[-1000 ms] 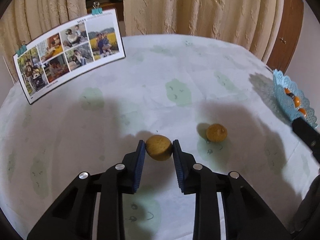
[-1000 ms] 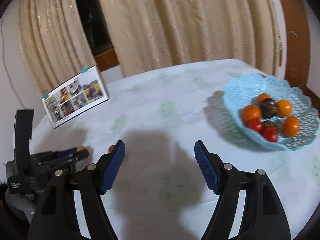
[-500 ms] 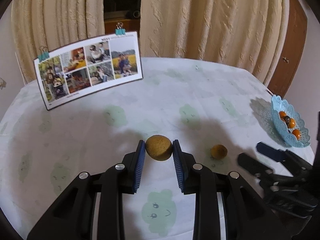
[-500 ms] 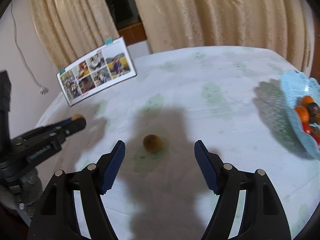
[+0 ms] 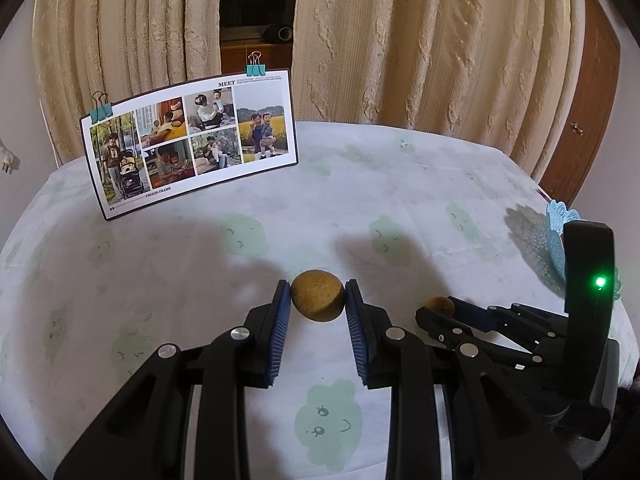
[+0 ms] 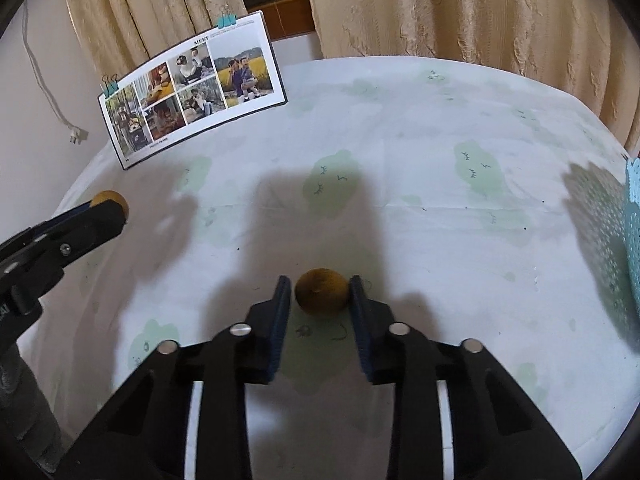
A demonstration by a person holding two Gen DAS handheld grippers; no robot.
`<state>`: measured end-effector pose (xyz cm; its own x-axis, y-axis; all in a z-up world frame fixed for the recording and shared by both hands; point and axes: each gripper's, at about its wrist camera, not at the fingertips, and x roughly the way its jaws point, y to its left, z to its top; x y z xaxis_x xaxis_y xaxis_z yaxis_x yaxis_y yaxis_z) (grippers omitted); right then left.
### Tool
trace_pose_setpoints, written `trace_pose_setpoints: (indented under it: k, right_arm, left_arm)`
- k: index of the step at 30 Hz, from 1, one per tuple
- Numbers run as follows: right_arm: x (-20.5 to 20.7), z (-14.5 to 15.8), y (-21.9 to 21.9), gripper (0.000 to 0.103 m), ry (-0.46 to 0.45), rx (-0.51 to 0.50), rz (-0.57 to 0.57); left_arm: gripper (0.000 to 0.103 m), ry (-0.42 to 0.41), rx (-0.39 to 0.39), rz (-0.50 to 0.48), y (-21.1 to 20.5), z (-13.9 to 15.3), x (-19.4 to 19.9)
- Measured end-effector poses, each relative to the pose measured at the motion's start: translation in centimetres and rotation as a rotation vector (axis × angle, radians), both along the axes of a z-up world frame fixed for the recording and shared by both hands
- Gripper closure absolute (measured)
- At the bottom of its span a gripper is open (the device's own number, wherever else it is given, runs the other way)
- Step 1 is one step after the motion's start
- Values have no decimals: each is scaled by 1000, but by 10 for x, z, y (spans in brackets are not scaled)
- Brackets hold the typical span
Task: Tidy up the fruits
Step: 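Grasp the other small tan round fruit with the right tool, then carry the tan fruit into the blue basket and open the right tool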
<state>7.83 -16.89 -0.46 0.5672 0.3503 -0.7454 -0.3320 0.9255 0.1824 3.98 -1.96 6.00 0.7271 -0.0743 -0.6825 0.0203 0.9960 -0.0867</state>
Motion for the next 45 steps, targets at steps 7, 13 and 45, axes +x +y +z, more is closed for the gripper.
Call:
trace_pose_setpoints:
  k: [7, 13, 45]
  right_arm:
    - [-5, 5, -6, 75, -31, -5, -24]
    - [-17, 21, -24, 75, -79, 26, -65]
    - [-71, 74, -224, 75, -255, 158, -517]
  left_arm:
    - [75, 0, 1, -1, 0, 0, 0]
    - [75, -1, 6, -8, -2, -1, -2]
    - [75, -16, 72, -83, -43, 2, -7]
